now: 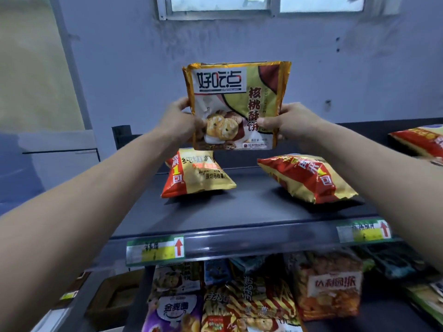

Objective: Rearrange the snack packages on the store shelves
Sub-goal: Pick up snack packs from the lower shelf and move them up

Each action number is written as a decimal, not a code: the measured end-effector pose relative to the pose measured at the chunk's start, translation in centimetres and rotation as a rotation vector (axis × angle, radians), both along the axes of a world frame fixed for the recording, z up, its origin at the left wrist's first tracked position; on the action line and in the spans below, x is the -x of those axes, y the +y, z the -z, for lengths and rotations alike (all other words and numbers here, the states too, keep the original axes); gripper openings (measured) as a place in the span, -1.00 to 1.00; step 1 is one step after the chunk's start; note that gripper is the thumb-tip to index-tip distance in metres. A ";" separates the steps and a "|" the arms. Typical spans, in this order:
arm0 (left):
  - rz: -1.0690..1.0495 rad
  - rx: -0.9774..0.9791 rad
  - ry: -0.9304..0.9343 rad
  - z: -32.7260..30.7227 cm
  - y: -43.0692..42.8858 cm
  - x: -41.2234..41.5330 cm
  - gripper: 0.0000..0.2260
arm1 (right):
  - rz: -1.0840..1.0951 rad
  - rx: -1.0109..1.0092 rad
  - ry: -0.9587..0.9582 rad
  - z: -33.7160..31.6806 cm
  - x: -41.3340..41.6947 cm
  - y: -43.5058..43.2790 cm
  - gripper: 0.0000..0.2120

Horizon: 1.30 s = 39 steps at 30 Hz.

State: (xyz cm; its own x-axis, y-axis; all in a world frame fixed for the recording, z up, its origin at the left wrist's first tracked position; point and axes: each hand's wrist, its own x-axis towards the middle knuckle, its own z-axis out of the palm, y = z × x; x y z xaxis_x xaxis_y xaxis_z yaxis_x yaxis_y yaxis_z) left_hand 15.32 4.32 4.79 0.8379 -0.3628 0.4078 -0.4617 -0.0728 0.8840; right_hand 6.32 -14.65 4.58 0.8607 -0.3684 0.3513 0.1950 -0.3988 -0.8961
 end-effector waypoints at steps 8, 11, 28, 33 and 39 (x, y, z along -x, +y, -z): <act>0.043 0.064 -0.008 -0.3 -7.8 0.0 -0.76 | 0.079 0.069 0.013 -1.4 1.1 -7.3 -0.91; 0.076 0.077 0.014 -0.5 -12.5 0.4 -0.76 | 0.122 0.073 0.023 -1.6 2.1 -11.5 -0.90; 0.081 -0.659 -0.023 4.7 -27.4 -1.9 -0.24 | 0.165 0.110 0.253 4.2 -1.3 -27.3 -0.95; -0.084 -0.785 -0.026 5.9 -23.5 -3.0 -0.18 | 0.004 0.133 0.296 5.7 -5.2 -24.6 -0.92; -0.201 -0.730 0.056 6.0 -20.3 -4.5 -0.36 | -0.077 0.178 0.309 6.6 -8.3 -21.9 -0.91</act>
